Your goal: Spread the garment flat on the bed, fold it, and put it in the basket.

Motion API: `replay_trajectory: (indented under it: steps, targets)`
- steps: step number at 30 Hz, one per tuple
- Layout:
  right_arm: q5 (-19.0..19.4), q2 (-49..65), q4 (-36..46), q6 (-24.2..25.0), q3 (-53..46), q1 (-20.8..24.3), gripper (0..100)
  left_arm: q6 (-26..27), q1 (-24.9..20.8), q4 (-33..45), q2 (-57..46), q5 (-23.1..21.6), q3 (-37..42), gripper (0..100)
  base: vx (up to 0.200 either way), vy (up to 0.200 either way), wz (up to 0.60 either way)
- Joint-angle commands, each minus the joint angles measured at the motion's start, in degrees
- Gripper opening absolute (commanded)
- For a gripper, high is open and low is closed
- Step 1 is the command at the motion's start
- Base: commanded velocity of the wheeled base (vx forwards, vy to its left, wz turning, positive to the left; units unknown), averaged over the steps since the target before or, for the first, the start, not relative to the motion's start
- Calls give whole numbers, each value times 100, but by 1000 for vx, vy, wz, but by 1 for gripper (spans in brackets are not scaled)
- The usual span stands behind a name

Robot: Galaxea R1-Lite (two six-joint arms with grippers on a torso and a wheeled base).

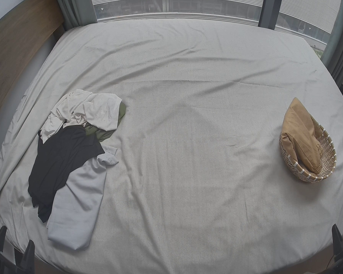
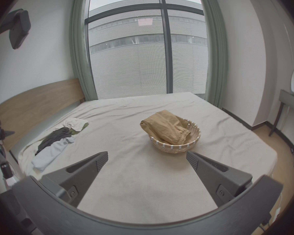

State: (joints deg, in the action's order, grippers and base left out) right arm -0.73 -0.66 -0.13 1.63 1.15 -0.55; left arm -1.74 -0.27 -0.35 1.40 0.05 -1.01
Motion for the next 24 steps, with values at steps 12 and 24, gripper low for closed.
replay_trajectory:
  steps: [12, 24]
  targets:
    - [961, -4, -110, -295, -27, -7, 100, 25, 27, -9, -140, -22, 101, 100, 0, 0, 0]
    - [451, 4, -136, -515, -115, -7, 100, 7, 27, -9, -140, 4, 101, 100, 0, 0, 0]
